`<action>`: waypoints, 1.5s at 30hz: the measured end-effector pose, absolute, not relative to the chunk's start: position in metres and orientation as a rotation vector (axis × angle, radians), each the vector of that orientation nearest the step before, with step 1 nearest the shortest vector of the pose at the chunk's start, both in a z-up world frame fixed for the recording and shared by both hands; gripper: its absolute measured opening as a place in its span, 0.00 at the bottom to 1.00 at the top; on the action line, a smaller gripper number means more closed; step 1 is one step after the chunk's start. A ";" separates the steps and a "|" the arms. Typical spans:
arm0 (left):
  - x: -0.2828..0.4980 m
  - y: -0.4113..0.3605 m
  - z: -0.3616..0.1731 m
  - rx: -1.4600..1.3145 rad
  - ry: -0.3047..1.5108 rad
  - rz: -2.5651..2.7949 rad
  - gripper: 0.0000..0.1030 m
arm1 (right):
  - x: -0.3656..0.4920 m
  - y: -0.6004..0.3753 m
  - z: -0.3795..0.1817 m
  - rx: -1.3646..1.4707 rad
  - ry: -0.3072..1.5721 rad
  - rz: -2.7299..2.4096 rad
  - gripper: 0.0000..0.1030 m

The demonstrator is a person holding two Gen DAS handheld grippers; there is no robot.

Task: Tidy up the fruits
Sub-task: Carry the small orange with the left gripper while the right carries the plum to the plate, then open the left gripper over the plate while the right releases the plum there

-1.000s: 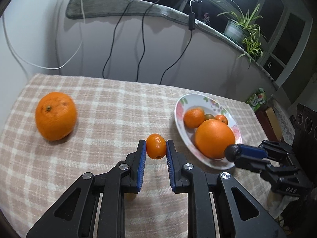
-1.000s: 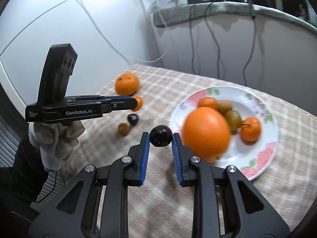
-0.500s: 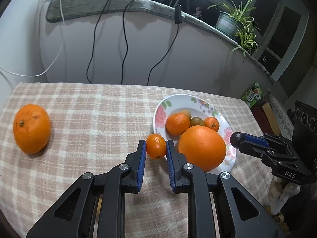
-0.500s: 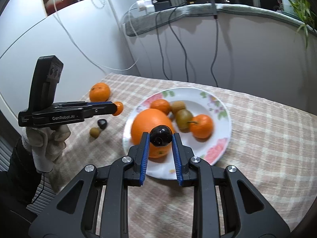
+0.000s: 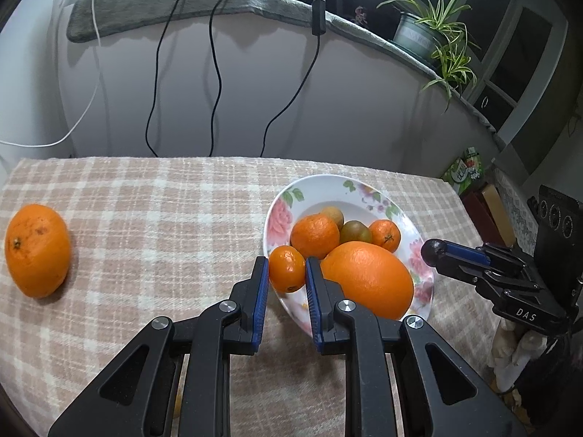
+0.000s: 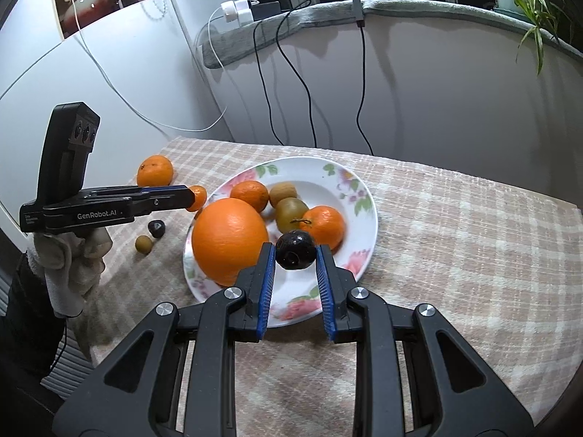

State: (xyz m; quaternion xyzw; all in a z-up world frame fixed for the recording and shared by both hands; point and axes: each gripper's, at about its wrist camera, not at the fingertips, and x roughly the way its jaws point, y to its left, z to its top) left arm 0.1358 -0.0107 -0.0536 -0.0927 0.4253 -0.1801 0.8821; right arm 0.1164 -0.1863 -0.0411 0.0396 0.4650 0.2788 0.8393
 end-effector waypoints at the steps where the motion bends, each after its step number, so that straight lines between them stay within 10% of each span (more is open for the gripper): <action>1: 0.137 -0.012 -0.054 -0.192 0.887 -0.375 0.18 | 0.118 -0.187 -0.042 0.085 0.985 0.589 0.23; 22: 0.143 -0.017 -0.056 -0.191 0.898 -0.384 0.19 | 0.124 -0.184 -0.049 0.078 0.997 0.586 0.24; 27: 0.141 -0.017 -0.053 -0.198 0.888 -0.392 0.37 | 0.122 -0.187 -0.047 0.088 0.986 0.569 0.63; 35: 0.139 -0.018 -0.050 -0.201 0.875 -0.379 0.69 | 0.119 -0.183 -0.040 0.070 0.966 0.584 0.79; 45: 0.133 -0.017 -0.045 -0.177 0.862 -0.364 0.70 | 0.115 -0.175 -0.036 0.042 0.968 0.595 0.89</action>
